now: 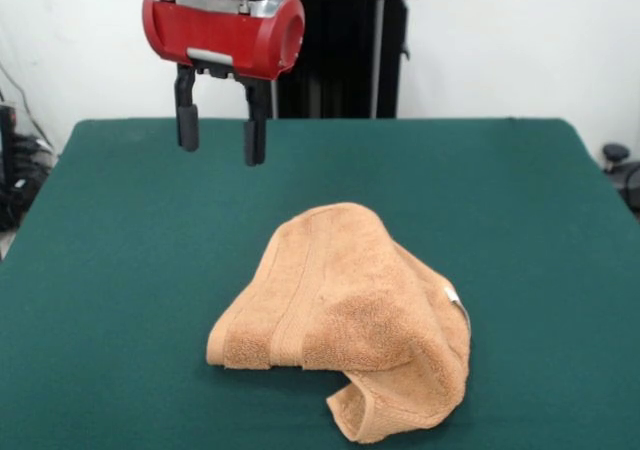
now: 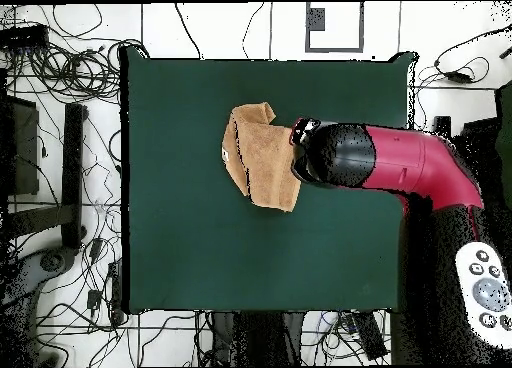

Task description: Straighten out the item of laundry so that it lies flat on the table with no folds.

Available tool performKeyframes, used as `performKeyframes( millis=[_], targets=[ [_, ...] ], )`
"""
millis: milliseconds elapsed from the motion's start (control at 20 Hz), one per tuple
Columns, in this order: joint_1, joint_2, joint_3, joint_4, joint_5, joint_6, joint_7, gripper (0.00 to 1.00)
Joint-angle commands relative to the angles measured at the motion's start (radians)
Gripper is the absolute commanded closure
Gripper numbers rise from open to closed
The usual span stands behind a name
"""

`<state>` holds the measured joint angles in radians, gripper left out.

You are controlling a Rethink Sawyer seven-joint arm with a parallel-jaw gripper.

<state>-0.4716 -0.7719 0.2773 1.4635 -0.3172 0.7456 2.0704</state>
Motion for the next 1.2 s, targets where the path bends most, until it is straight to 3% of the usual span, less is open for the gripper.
performKeyframes(
  millis=[50, 1200],
  targets=[
    [-0.025, 0.035, 0.069, -0.075, -0.02, 0.391, -0.274, 0.0],
    [0.02, 0.156, 0.048, -0.076, -0.104, 0.153, -0.105, 0.0]
  ],
)
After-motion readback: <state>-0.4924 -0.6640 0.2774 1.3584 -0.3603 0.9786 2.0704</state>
